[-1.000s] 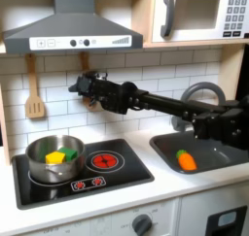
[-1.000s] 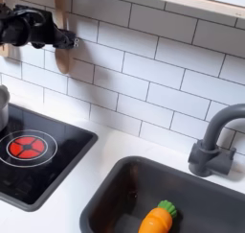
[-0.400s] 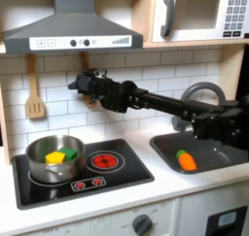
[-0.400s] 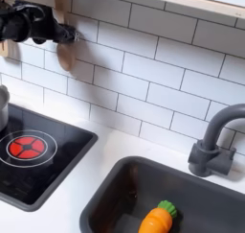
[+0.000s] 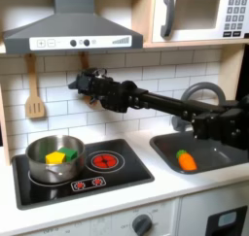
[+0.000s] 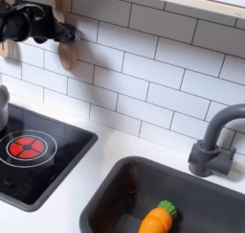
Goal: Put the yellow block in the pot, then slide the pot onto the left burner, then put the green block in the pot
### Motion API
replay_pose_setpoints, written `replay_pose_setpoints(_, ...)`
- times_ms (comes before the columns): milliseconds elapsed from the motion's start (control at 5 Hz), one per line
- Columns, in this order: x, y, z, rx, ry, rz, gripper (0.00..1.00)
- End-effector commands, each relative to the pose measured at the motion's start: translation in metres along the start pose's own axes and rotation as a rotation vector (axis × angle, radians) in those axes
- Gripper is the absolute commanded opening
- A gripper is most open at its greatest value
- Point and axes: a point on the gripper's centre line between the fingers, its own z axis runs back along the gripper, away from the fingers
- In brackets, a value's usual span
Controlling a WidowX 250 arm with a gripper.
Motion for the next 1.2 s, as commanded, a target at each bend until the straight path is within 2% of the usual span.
replay_pose_setpoints(0, 0.0067, 0.0043, 0.0152, 0.011, -0.020, -0.005, 0.00)
replay_pose_setpoints(1000, 0.0060, 0.0051, 0.0236, 0.012, -0.018, -0.006, 0.00)
